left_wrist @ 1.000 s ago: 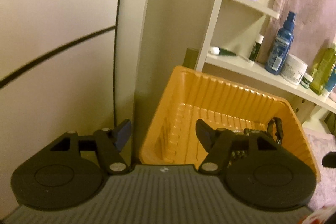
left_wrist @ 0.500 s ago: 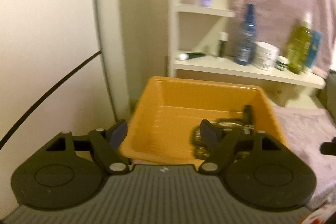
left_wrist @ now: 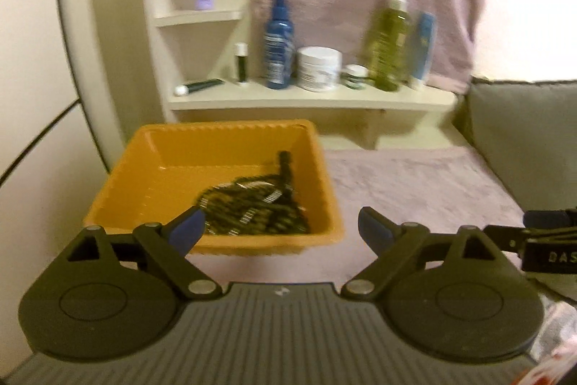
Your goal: Organize jewelry
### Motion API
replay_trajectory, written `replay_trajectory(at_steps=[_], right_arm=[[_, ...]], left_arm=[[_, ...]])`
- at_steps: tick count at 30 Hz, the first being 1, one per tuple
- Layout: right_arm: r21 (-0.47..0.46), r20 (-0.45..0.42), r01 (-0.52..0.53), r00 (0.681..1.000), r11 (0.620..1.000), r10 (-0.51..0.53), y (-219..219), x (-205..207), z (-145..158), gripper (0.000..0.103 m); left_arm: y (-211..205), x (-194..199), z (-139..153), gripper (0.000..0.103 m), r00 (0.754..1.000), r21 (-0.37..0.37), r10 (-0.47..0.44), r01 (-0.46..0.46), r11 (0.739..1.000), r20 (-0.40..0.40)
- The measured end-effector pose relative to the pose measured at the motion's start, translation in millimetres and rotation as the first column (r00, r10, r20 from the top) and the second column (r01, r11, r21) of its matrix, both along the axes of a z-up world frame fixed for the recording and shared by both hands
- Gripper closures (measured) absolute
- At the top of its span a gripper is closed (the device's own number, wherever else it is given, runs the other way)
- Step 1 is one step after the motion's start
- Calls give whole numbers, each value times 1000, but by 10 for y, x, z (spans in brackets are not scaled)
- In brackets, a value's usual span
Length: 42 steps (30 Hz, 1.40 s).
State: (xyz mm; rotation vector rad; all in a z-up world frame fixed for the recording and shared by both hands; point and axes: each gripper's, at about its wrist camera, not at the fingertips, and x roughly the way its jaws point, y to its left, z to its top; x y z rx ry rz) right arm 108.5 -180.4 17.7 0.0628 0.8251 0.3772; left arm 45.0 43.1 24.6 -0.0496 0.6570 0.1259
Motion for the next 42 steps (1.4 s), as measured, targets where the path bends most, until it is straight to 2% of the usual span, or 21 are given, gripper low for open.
replay_trajectory(at_steps=[6, 16, 42], right_arm=[[25, -33, 36, 999, 999, -35, -185, -124, 19, 24], [44, -47, 62, 997, 997, -60, -349, -300, 63, 24], [37, -67, 45, 997, 998, -42, -355, -331, 20, 24]], left_arm=[[-228, -67, -27, 12, 998, -45, -47, 46, 998, -33], [-490, -186, -87, 12, 994, -25, -94, 93, 995, -61], [-573, -192, -120, 12, 990, -35, -111, 108, 994, -87]])
